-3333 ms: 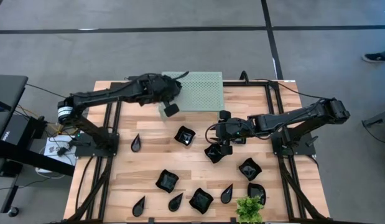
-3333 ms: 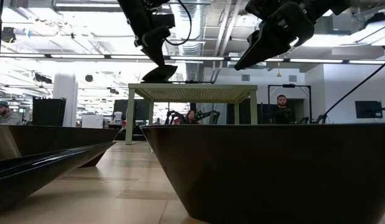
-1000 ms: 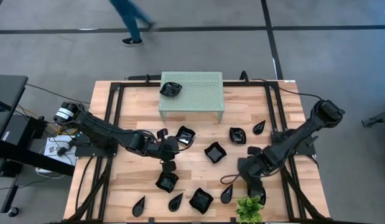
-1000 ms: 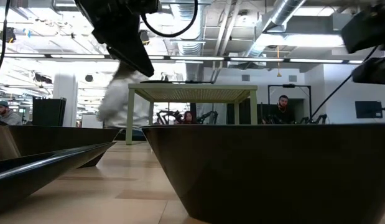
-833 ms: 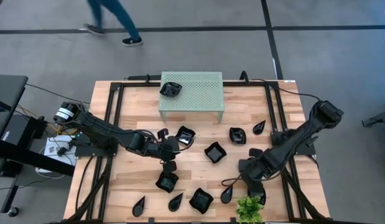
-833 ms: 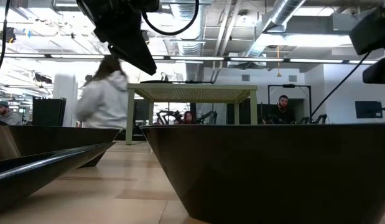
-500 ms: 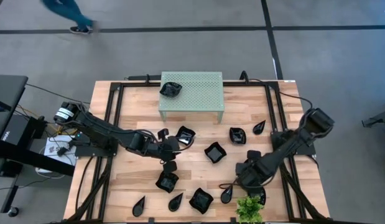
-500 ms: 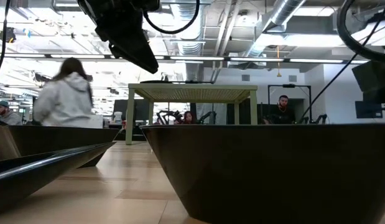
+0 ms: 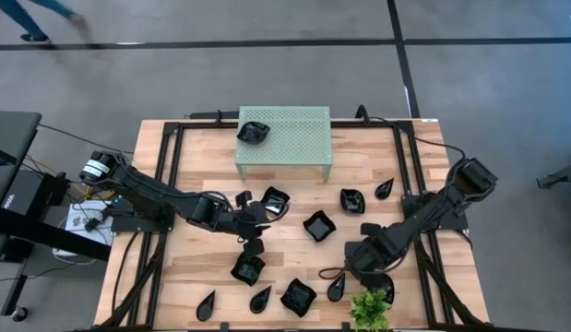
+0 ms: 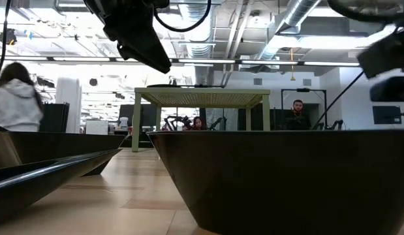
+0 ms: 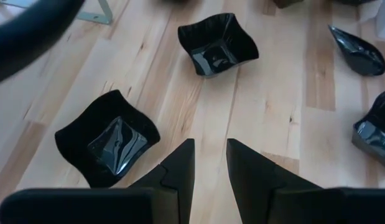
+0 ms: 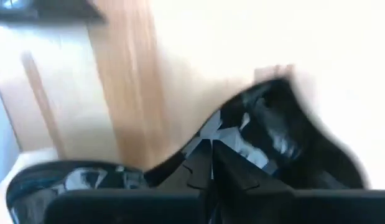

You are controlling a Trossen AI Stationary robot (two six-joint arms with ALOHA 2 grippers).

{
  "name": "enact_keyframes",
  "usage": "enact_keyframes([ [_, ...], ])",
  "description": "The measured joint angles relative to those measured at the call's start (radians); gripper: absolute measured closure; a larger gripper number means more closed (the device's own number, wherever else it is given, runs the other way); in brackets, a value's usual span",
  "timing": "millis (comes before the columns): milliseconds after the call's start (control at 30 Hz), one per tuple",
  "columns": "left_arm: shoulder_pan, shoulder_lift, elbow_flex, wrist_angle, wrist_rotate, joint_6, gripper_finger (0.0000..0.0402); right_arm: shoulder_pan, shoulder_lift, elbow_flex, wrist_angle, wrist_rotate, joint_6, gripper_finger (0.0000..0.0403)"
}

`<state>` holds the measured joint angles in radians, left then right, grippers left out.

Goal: Pick & Place Mini shaped plates
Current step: Put the distorted square plate on the shelf

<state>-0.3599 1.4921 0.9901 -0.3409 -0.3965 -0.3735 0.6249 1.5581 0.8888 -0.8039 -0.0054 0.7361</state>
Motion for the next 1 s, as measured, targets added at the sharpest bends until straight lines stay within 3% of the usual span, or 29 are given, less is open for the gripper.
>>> enact_keyframes([
  [300,0.0,0.0,0.0,0.014,0.0,0.002,0.0308,-0.046,-0.037,0.031,-0.004,0.053,0.003,0.0394],
  [467,0.0,0.0,0.0,0.015,0.0,0.002,0.0308,-0.044,-0.033,0.031,-0.005,0.031,0.082,0.0353],
  [800,0.0,0.0,0.0,0.021,0.0,0.002,0.0308,-0.036,-0.032,0.12,-0.046,-0.032,0.092,0.0265],
  [1000,0.0,0.0,0.0,0.021,0.0,0.002,0.0308,-0.004,-0.033,0.112,-0.001,-0.044,0.223,0.0234],
])
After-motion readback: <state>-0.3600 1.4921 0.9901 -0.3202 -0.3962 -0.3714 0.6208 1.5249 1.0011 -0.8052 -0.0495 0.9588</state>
